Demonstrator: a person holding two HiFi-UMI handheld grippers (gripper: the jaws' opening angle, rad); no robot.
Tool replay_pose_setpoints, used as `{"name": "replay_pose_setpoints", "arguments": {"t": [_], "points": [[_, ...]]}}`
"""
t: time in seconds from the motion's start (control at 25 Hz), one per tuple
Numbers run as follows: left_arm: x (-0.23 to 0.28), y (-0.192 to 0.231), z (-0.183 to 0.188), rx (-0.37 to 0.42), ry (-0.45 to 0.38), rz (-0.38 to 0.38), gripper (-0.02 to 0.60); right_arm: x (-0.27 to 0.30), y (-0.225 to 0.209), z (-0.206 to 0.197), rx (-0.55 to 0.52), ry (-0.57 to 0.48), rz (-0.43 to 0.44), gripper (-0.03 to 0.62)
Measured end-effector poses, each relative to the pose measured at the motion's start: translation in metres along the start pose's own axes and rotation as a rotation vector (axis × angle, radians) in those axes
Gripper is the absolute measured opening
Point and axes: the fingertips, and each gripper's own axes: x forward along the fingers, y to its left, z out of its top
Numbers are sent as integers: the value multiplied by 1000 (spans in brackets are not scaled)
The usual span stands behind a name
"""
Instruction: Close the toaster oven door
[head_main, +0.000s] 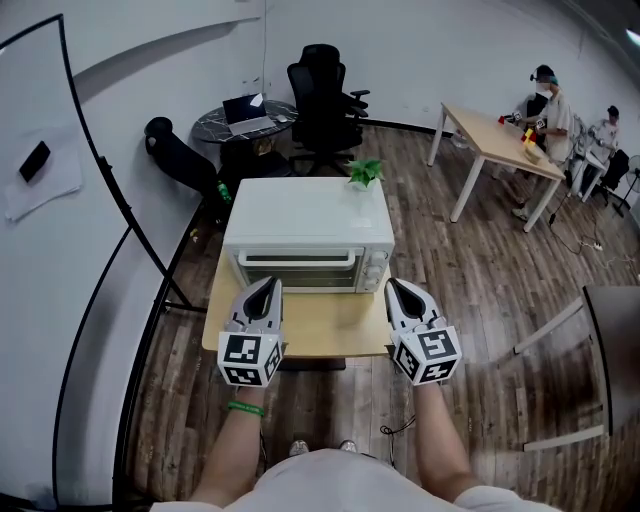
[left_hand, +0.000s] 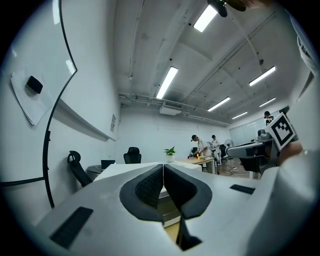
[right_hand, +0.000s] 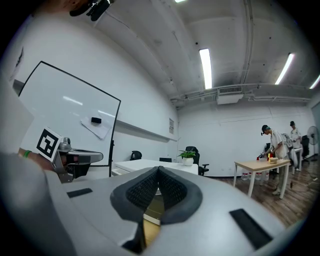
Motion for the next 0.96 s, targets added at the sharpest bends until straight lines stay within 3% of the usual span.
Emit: {"name": "replay_pose_setpoints", "arguments": {"t": [0.96], "points": [[-3,-16,0,-4,1,-29,14,-9,-2,2,-8,-11,2,0]]}}
